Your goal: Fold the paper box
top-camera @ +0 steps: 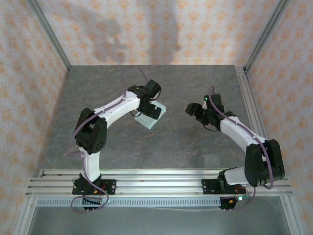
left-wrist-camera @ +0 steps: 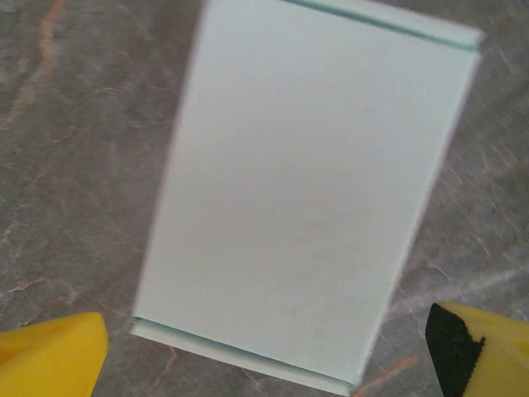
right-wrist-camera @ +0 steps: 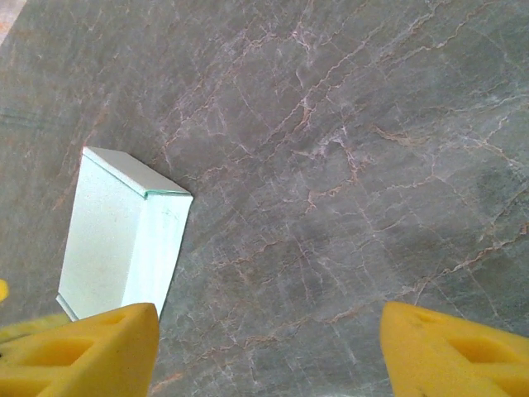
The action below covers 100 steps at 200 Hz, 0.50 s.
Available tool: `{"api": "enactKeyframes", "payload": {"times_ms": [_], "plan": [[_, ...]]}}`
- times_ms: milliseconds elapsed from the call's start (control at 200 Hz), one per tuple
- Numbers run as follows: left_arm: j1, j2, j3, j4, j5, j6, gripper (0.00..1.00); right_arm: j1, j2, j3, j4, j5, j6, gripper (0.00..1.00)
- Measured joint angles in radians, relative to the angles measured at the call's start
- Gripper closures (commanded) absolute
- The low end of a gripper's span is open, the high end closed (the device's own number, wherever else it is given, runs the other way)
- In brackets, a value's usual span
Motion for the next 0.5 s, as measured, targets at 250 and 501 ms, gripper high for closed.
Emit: {"api": "enactKeyframes", "payload": {"times_ms": [250,501], "plan": [[0.192,-0.009,-0.190,0.164,0.240,-0.107,0.00,0.000,0.002,0.000,0.000,0.000,0.000,0.29],[0.198,-0.013,-0.249,0.289,0.438,-0.176,0.08,0.000,0.002,0.000,-0.001,0.000,-0.008,0.29]]}}
